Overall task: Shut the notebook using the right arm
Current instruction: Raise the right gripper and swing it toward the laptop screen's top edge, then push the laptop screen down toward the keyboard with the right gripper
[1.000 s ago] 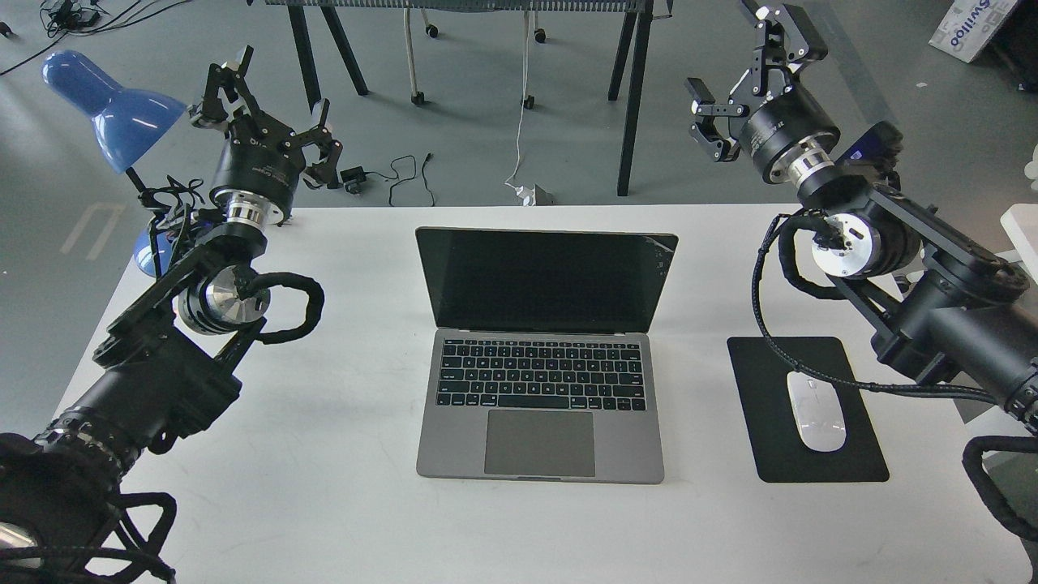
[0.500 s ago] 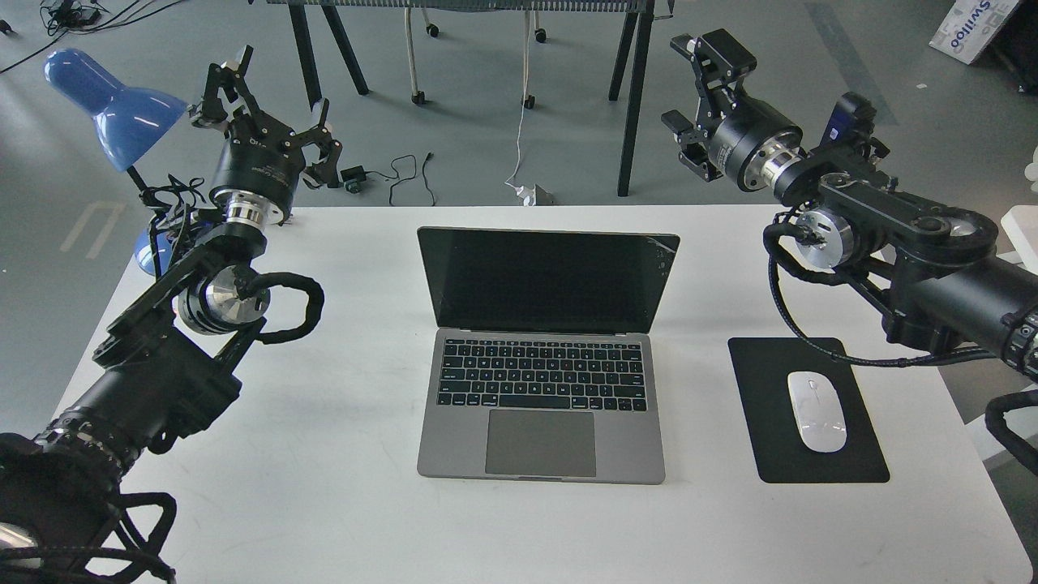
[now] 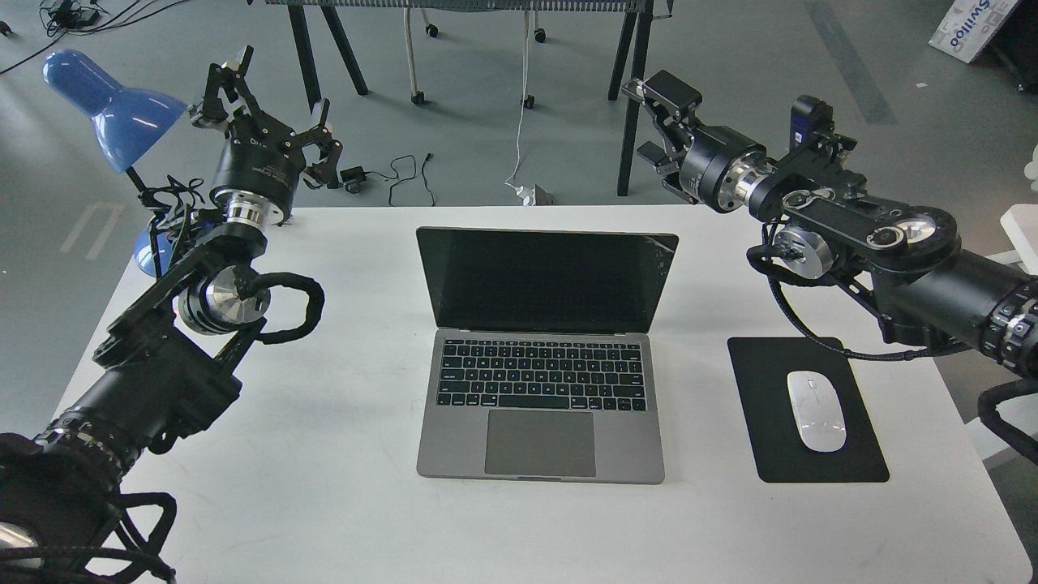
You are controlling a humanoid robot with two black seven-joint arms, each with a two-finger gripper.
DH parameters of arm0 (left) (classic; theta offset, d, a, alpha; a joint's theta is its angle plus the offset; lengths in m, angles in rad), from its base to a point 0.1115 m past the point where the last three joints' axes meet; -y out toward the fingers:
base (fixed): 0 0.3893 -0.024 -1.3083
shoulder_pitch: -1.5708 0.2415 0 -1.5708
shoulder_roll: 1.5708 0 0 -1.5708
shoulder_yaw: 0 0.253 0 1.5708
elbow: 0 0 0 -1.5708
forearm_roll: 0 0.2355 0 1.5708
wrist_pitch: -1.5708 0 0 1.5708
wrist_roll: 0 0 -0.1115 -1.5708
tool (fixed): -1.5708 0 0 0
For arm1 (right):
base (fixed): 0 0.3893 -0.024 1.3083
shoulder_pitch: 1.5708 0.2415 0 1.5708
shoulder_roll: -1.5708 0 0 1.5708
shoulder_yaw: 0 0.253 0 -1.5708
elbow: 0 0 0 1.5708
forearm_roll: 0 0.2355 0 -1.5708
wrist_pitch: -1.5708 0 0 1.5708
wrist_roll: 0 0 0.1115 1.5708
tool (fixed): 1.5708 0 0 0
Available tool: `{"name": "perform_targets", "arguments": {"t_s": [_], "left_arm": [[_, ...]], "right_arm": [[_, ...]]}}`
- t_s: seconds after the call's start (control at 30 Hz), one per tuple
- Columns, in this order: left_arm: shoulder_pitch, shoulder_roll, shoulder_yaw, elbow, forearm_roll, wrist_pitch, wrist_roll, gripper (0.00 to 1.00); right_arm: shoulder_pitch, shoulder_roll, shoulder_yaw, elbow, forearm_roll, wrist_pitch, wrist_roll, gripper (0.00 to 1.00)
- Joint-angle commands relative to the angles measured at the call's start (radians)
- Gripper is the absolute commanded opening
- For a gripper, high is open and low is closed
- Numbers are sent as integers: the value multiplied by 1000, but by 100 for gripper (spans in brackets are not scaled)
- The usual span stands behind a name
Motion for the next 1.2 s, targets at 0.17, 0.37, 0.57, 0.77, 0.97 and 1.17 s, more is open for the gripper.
{"name": "perform_targets", "arguments": {"t_s": [0.17,0.37,0.57,0.77,0.97,1.17], "left_arm": [[0,0,0,1,0,0,0,100],[0,0,-2,1,0,0,0,100],[2,0,0,1,0,0,0,100],[2,0,0,1,0,0,0,100],[2,0,0,1,0,0,0,100],[2,0,0,1,0,0,0,100]], "right_arm": [[12,1,-3,9,-92,81,0,100],[10,1,0,14,-91,115,0,100],[-7,2,0,17,-89,119,0,100],[-24,2,2,18,-80,138,2,100],[-27,4,5,32,-78,165,2,100],[-27,4,5,37,-78,190,0,100]]}}
